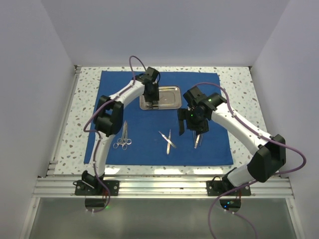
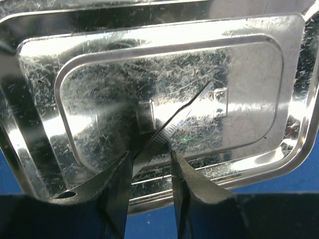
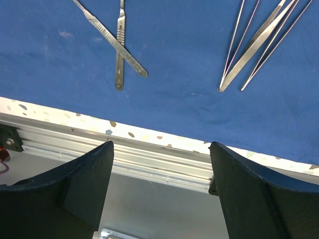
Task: Open and lay out the surgical kit
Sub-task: Pick up the medical item from the container.
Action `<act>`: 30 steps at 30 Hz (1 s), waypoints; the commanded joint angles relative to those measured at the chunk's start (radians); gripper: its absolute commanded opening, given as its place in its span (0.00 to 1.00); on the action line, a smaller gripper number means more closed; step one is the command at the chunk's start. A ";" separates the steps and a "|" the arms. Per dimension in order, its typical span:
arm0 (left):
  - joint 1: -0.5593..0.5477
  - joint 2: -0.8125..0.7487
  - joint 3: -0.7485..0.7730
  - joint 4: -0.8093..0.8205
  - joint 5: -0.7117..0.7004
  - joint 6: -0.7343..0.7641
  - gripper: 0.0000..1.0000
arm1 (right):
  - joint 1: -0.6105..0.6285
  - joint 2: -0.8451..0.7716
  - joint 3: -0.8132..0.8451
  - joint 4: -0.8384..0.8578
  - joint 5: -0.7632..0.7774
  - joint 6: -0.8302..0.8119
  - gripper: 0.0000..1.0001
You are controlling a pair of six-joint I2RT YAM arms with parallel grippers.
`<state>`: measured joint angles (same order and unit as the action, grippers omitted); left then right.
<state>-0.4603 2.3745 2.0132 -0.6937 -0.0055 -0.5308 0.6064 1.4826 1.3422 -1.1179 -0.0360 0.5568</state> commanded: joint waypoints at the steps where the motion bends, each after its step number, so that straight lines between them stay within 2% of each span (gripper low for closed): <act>1: 0.002 -0.029 -0.063 -0.086 0.009 -0.024 0.40 | -0.005 -0.025 0.002 0.013 -0.002 -0.006 0.82; 18: 0.002 -0.070 -0.137 -0.147 -0.067 -0.023 0.40 | -0.005 -0.036 -0.005 0.013 -0.005 -0.005 0.82; 25: 0.002 -0.026 -0.126 -0.158 -0.073 0.005 0.40 | -0.007 -0.031 -0.005 0.015 -0.008 0.002 0.81; 27: 0.002 -0.015 -0.123 -0.165 -0.070 0.023 0.39 | -0.007 -0.033 -0.006 0.017 -0.008 0.002 0.81; 30: 0.000 0.012 -0.114 -0.188 -0.059 0.047 0.33 | -0.005 -0.033 -0.009 0.020 -0.008 0.002 0.81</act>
<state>-0.4603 2.3131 1.9137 -0.7738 -0.0593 -0.5312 0.6029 1.4822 1.3346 -1.1107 -0.0372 0.5575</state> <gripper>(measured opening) 0.349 0.815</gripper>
